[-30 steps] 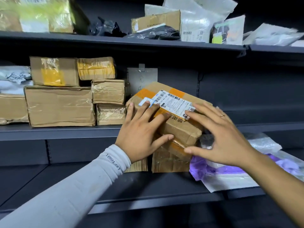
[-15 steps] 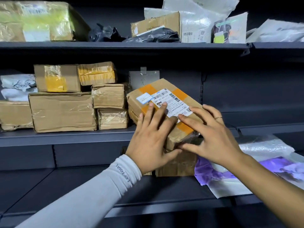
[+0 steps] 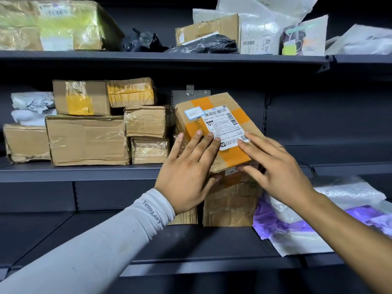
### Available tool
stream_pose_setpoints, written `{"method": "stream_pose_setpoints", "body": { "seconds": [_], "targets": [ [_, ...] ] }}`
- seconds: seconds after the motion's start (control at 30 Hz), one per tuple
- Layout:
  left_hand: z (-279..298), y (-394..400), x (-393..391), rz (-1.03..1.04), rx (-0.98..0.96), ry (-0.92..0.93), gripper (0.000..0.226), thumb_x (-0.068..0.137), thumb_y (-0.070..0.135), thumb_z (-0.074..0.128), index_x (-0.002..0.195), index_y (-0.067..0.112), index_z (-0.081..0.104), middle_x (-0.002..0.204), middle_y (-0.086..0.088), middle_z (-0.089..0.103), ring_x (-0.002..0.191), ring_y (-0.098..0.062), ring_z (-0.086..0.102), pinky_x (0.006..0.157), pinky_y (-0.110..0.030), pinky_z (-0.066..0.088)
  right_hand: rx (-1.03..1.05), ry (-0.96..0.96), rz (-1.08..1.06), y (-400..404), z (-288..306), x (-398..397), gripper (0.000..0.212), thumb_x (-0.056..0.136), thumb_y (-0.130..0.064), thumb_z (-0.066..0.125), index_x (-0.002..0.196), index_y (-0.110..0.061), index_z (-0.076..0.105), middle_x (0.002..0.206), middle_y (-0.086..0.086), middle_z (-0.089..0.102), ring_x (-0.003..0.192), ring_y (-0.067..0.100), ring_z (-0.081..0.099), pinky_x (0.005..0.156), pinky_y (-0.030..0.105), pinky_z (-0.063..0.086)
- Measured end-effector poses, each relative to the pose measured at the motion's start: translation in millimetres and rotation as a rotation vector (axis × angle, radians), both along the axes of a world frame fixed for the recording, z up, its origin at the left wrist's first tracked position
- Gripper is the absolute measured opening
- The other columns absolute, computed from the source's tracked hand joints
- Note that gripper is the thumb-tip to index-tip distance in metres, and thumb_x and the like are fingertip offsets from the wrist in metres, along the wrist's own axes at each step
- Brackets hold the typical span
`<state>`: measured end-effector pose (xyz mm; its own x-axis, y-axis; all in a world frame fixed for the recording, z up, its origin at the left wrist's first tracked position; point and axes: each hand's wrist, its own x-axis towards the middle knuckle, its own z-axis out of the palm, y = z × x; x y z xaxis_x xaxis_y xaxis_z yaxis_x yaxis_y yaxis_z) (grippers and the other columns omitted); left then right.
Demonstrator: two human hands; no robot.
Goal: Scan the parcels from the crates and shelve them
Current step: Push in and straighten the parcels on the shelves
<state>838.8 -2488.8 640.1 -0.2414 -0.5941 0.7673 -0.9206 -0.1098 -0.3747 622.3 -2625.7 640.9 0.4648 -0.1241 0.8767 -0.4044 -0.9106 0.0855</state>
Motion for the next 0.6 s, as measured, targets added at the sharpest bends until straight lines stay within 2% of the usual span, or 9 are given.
{"method": "stream_pose_setpoints", "body": {
  "seconds": [0.1,0.23,0.33,0.5,0.6],
  "targets": [
    [14,5,2,0.022,-0.047,-0.001,0.078,0.1,0.058,0.041,0.163,0.015,0.026,0.169,-0.006,0.03,0.159,-0.027,0.019,0.129,-0.056,0.006,0.003,-0.03,-0.025,6,12,6,0.061,0.089,-0.032,0.076,0.147,-0.02,0.06,0.159,-0.002,0.047,0.14,0.034,0.047,0.113,0.053,0.045],
    [41,6,9,0.045,-0.106,0.035,0.063,0.101,0.048,0.043,0.156,0.017,0.041,0.16,-0.008,0.046,0.153,-0.031,0.033,0.127,-0.056,0.011,0.071,-0.016,-0.094,17,45,26,0.06,0.095,-0.041,0.07,0.15,-0.023,0.055,0.161,-0.001,0.045,0.143,0.031,0.042,0.114,0.05,0.04],
    [49,-2,20,0.079,-0.134,0.034,0.052,0.104,0.038,0.047,0.154,0.021,0.044,0.154,-0.008,0.053,0.149,-0.032,0.04,0.125,-0.057,0.017,0.134,0.008,-0.119,21,59,47,0.058,0.098,-0.044,0.067,0.151,-0.026,0.052,0.162,-0.005,0.042,0.146,0.027,0.039,0.116,0.047,0.039],
    [46,-15,35,0.157,-0.193,0.11,0.071,0.1,0.021,0.058,0.163,0.026,0.026,0.167,-0.007,0.032,0.156,-0.033,0.025,0.126,-0.056,0.013,0.197,-0.029,-0.109,24,64,78,0.057,0.101,-0.043,0.064,0.153,-0.026,0.049,0.163,-0.005,0.038,0.148,0.025,0.035,0.116,0.044,0.037],
    [42,-21,42,0.184,-0.24,0.085,0.083,0.096,0.029,0.057,0.167,0.026,0.013,0.174,-0.006,0.014,0.159,-0.032,0.014,0.126,-0.059,0.009,0.213,-0.067,-0.119,22,67,97,0.057,0.102,-0.044,0.06,0.154,-0.025,0.045,0.166,-0.001,0.03,0.149,0.027,0.033,0.112,0.048,0.043]
  ]
}}
